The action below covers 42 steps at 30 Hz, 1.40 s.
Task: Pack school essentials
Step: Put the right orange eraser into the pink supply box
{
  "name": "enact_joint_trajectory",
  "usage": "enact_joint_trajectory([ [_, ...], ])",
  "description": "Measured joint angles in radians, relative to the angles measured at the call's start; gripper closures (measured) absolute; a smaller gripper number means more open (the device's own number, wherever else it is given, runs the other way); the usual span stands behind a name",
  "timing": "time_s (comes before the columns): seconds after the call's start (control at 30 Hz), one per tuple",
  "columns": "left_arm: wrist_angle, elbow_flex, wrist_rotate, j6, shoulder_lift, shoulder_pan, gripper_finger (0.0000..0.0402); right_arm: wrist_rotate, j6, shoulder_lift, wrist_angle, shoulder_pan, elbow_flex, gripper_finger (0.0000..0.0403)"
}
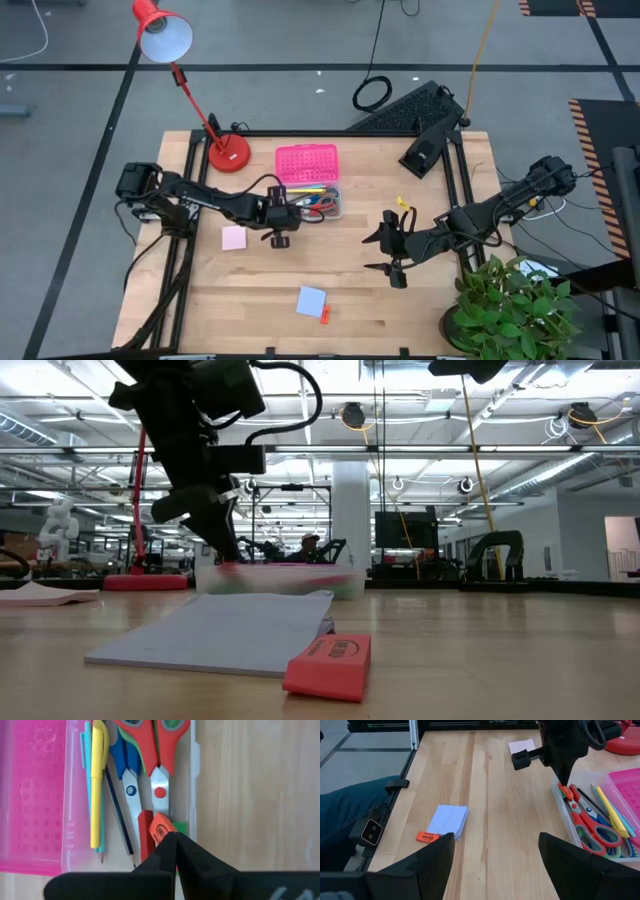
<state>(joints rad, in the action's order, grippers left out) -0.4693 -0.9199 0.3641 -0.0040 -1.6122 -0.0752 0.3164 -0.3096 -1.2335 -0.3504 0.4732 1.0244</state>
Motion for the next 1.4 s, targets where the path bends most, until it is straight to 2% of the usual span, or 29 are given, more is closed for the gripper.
enact_joint_trajectory([
  [0.63,0.040,0.000,-0.006,0.012,-0.005,0.005,0.0394,0.000,0.001,0.000,0.000,0.000,0.000,0.0122],
  [0.97,0.011,0.000,-0.044,-0.022,-0.005,0.009,0.0393,0.000,0.001,0.000,0.000,0.000,0.000,0.0122],
  [1.4,-0.029,0.001,-0.038,-0.029,-0.005,0.021,0.0399,0.000,0.000,0.000,0.000,0.000,0.000,0.0122],
])
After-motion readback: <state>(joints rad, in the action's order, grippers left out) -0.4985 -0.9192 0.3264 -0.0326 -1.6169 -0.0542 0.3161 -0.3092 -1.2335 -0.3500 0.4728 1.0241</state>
